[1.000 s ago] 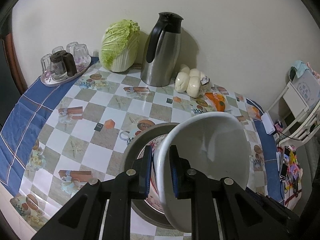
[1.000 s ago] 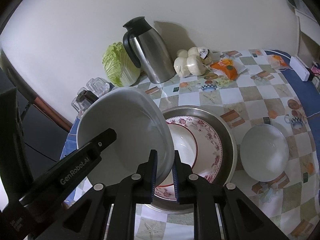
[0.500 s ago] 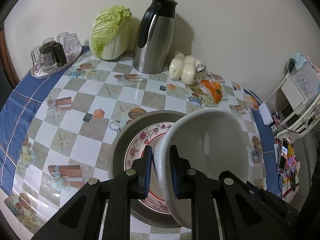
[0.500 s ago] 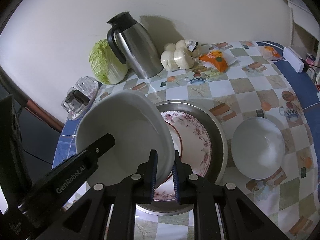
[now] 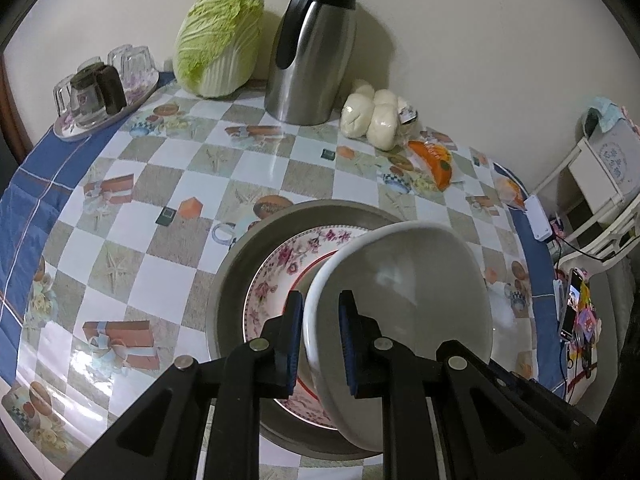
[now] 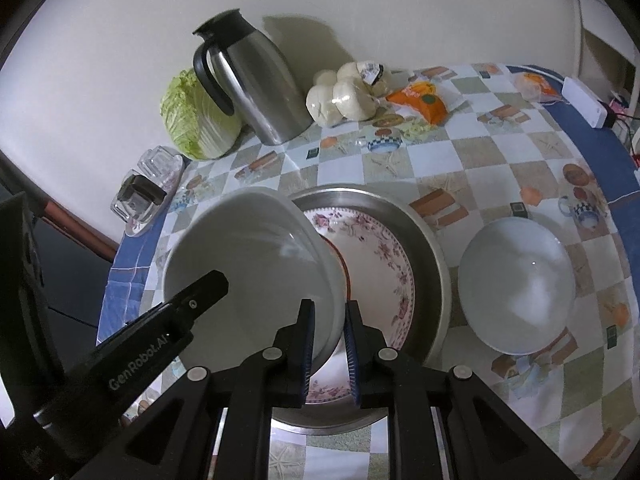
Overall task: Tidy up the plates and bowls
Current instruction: 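Carry the square white dish over the steel basin with both grippers, then lower the dish onto the red-rimmed bowl and open both grippers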
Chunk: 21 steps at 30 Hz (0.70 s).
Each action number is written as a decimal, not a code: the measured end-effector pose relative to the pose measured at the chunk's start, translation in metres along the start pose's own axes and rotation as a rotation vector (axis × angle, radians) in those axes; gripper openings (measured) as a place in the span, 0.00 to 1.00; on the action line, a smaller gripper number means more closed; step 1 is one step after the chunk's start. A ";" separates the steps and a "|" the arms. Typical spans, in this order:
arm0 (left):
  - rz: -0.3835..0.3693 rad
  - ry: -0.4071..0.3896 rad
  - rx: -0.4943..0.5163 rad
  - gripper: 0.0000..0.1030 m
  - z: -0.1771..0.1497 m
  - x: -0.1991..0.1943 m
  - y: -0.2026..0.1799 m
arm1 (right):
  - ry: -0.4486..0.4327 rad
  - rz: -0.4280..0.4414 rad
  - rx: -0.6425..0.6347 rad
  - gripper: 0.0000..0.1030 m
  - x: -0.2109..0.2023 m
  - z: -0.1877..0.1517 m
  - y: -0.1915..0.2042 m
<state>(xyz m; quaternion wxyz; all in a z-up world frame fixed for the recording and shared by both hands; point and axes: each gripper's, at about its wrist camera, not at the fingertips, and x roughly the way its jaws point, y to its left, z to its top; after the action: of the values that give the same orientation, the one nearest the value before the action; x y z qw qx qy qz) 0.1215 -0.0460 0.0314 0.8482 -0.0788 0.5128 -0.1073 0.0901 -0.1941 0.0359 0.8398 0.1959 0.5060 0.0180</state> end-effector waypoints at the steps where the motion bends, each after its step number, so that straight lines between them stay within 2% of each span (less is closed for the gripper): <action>1: -0.001 0.005 -0.005 0.17 0.000 0.002 0.001 | 0.007 -0.002 -0.002 0.17 0.003 -0.001 0.001; 4: 0.011 0.024 -0.012 0.17 -0.001 0.010 0.004 | 0.023 -0.009 -0.002 0.17 0.010 -0.002 -0.001; 21: -0.007 0.018 -0.020 0.20 0.000 0.008 0.008 | 0.018 0.016 0.018 0.18 0.010 0.001 -0.004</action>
<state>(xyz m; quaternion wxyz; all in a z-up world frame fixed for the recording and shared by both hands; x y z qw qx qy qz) 0.1259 -0.0404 0.0231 0.8422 -0.0881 0.5213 -0.1059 0.0951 -0.1954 0.0266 0.8332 0.2074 0.5121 0.0220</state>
